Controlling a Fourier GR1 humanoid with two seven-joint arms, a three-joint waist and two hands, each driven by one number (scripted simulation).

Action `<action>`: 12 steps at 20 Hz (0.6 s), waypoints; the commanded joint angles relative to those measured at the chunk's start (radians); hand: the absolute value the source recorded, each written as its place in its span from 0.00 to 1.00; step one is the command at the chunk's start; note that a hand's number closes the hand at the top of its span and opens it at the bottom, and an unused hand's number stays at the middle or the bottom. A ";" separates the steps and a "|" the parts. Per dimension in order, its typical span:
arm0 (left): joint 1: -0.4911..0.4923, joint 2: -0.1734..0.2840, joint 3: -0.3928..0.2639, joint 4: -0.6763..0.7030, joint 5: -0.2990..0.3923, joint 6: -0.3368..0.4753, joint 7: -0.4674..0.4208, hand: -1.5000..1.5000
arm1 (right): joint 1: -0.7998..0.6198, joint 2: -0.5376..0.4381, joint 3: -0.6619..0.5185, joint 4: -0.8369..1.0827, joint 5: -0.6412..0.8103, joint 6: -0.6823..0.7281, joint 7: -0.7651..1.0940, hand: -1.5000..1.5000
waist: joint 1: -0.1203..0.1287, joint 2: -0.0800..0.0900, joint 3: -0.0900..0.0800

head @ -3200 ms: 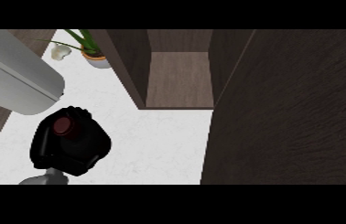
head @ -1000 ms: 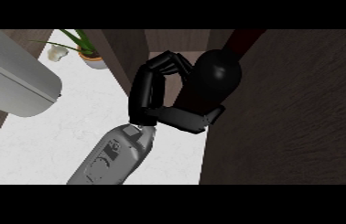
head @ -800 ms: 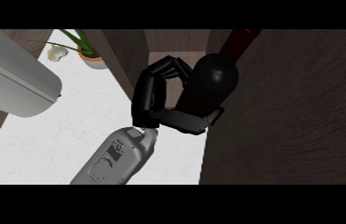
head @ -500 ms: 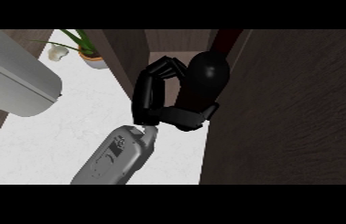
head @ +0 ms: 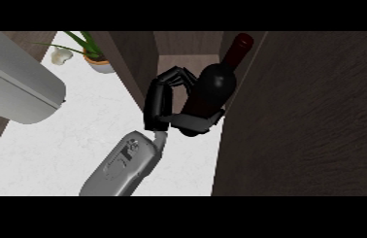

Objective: Pick up the wine, place it into the cabinet and close the cabinet

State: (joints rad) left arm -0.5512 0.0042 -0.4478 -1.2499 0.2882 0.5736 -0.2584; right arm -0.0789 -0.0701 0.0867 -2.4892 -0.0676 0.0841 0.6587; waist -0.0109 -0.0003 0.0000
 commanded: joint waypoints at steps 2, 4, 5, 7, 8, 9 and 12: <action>-0.029 -0.004 0.023 0.121 0.000 0.004 -0.092 1.00 | 0.012 -0.021 -0.024 -0.161 -0.094 -0.004 0.106 0.00 | -0.006 0.001 0.000; 0.021 -0.004 -0.030 0.077 -0.014 0.051 -0.102 1.00 | 0.015 0.006 0.002 -0.083 -0.037 -0.004 0.018 0.00 | 0.003 0.000 0.000; -0.014 -0.004 0.036 0.119 -0.002 0.001 -0.116 1.00 | 0.044 0.021 0.041 -0.113 -0.003 -0.016 0.030 0.00 | 0.001 0.000 0.000; -0.045 -0.004 0.009 0.161 0.050 0.042 -0.166 1.00 | -0.036 -0.016 -0.031 -0.097 -0.065 -0.012 0.067 0.00 | -0.003 0.001 0.000; -0.022 0.025 0.061 0.055 0.007 -0.010 -0.031 1.00 | 0.043 0.010 0.021 -0.128 -0.028 -0.011 0.045 0.00 | 0.006 -0.002 0.000; -0.028 -0.004 0.091 0.189 0.044 -0.055 -0.185 1.00 | -0.053 -0.023 -0.051 -0.125 -0.081 -0.031 0.125 0.00 | -0.001 0.002 -0.001; -0.079 -0.004 0.141 0.233 0.057 -0.057 -0.185 1.00 | -0.002 -0.002 -0.009 -0.065 -0.029 -0.004 0.024 0.00 | 0.001 0.001 0.000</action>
State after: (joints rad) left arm -0.5877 0.0030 -0.3900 -1.0856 0.3327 0.5660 -0.4102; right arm -0.0859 -0.0623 0.0954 -2.4852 -0.0600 0.0788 0.6502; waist -0.0113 0.0006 -0.0002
